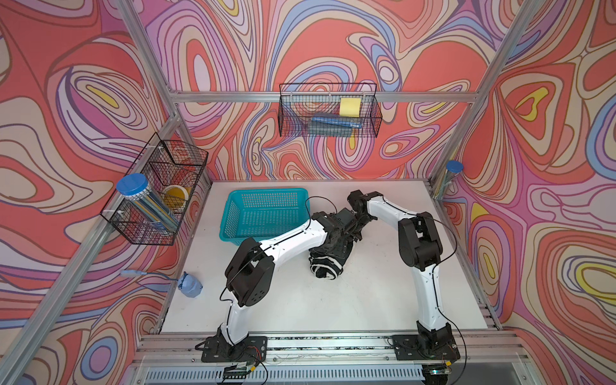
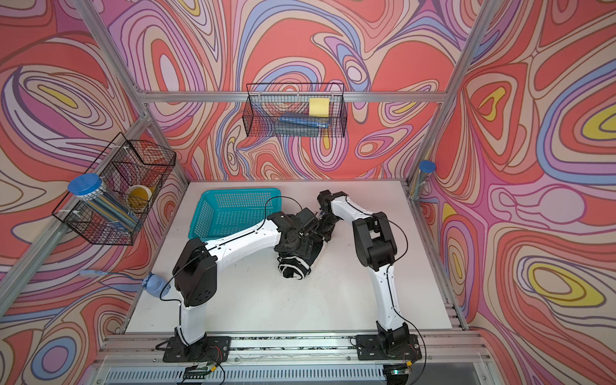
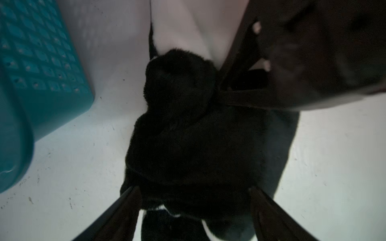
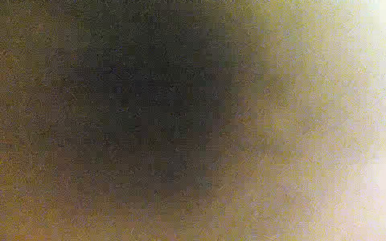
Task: Roll up the pillowcase
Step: Move the bin to the center of the board, then pick up the pillowcase at the center of the board.
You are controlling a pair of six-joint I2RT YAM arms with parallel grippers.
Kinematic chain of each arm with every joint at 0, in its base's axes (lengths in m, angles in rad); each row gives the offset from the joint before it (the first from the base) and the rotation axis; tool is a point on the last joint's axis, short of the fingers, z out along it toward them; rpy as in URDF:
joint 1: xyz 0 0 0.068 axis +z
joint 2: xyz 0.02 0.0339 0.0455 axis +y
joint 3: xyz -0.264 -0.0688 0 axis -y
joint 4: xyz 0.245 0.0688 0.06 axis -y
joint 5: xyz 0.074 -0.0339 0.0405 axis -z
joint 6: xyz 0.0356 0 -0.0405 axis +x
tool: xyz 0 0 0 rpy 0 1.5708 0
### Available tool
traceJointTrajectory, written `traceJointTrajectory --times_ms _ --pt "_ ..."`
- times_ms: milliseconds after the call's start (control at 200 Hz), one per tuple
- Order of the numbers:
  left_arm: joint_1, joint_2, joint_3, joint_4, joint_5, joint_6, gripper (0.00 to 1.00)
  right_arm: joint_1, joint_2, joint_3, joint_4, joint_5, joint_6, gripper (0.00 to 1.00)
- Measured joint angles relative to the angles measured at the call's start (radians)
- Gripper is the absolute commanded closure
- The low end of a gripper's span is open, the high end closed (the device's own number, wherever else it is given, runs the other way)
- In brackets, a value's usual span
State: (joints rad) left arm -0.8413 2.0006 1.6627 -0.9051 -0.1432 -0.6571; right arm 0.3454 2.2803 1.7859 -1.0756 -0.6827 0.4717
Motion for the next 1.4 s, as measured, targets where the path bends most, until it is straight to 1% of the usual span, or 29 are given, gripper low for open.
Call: traceJointTrajectory --times_ms 110,190,300,396,436,521,601,706,786,826,856,886,951,1031,1127,1212,1307,1402 --pt "0.003 0.0 -0.034 0.045 -0.042 -0.01 0.16 0.0 -0.016 -0.025 0.026 0.005 0.0 1.0" --pt "0.0 0.0 -0.054 0.077 -0.056 -0.01 0.18 0.0 -0.023 -0.037 0.039 0.005 0.0 1.0" --pt "0.001 0.01 -0.067 0.112 -0.056 -0.009 0.25 -0.002 -0.027 -0.042 0.045 0.006 0.0 1.0" --pt "0.007 0.023 -0.086 0.148 -0.03 -0.014 0.31 -0.007 -0.034 -0.042 0.043 0.007 0.002 1.0" --pt "0.011 0.024 -0.099 0.167 -0.015 -0.016 0.32 -0.011 -0.038 -0.042 0.042 0.01 0.005 0.93" --pt "0.02 0.024 -0.117 0.199 0.013 -0.018 0.35 -0.027 -0.053 -0.044 0.04 0.01 0.026 0.73" --pt "0.025 0.024 -0.125 0.228 0.034 -0.019 0.37 -0.057 -0.083 -0.05 0.049 0.005 0.041 0.64" --pt "0.034 0.023 -0.138 0.256 0.068 -0.026 0.4 -0.138 -0.149 -0.075 0.079 0.008 0.076 0.53" --pt "0.045 0.022 -0.149 0.269 0.1 -0.036 0.41 -0.209 -0.212 -0.104 0.109 0.014 0.103 0.41" --pt "0.05 0.021 -0.151 0.271 0.114 -0.04 0.41 -0.243 -0.248 -0.126 0.121 0.019 0.11 0.32" --pt "0.053 0.021 -0.151 0.272 0.127 -0.044 0.42 -0.265 -0.279 -0.147 0.129 0.027 0.114 0.2" --pt "0.057 0.021 -0.151 0.272 0.14 -0.05 0.42 -0.28 -0.312 -0.175 0.138 0.034 0.112 0.16" --pt "0.069 0.021 -0.151 0.274 0.175 -0.062 0.43 -0.29 -0.373 -0.246 0.157 0.039 0.095 0.13" --pt "0.085 0.023 -0.151 0.283 0.233 -0.085 0.44 -0.278 -0.43 -0.365 0.208 0.016 0.089 0.1" --pt "0.101 0.038 -0.138 0.29 0.301 -0.112 0.44 -0.265 -0.452 -0.514 0.299 -0.025 0.091 0.06" --pt "0.105 0.055 -0.119 0.3 0.355 -0.133 0.45 -0.262 -0.452 -0.616 0.375 -0.064 0.091 0.05" --pt "0.104 0.078 -0.091 0.303 0.406 -0.148 0.45 -0.262 -0.452 -0.679 0.46 -0.108 0.093 0.05" --pt "0.104 0.089 -0.085 0.319 0.449 -0.159 0.45 -0.261 -0.449 -0.699 0.551 -0.144 0.114 0.05"
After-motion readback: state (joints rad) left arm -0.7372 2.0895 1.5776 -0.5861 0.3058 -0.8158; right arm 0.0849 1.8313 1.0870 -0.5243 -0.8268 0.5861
